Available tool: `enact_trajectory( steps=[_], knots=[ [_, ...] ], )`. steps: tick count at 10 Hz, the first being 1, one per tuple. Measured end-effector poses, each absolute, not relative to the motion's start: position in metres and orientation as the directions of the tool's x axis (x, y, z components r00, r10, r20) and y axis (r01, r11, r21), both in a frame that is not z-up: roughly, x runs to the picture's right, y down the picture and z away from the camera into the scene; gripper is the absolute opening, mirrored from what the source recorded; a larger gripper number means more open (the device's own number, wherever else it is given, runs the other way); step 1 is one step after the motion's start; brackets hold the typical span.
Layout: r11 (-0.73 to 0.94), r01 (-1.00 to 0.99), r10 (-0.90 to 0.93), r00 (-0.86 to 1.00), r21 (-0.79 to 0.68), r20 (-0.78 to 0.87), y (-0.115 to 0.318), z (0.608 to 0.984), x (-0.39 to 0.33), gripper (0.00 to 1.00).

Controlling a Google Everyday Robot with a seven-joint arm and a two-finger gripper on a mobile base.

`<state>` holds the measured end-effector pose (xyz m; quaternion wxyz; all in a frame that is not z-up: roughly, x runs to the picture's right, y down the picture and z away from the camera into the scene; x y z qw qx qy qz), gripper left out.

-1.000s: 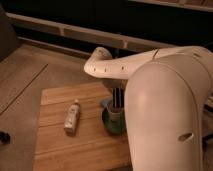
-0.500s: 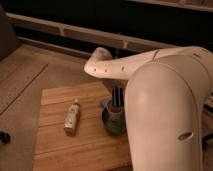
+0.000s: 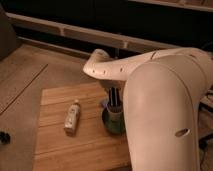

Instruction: Place the eraser in the ceramic cup

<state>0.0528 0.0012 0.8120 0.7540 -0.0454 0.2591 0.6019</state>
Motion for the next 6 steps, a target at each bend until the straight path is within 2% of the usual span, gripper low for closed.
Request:
enact_trajectory(
  steps=[6],
  knots=[
    [0.281, -0.933, 0.882, 0.159, 0.224, -0.445, 0.0035, 0.804, 0.0523, 0.0]
  ],
)
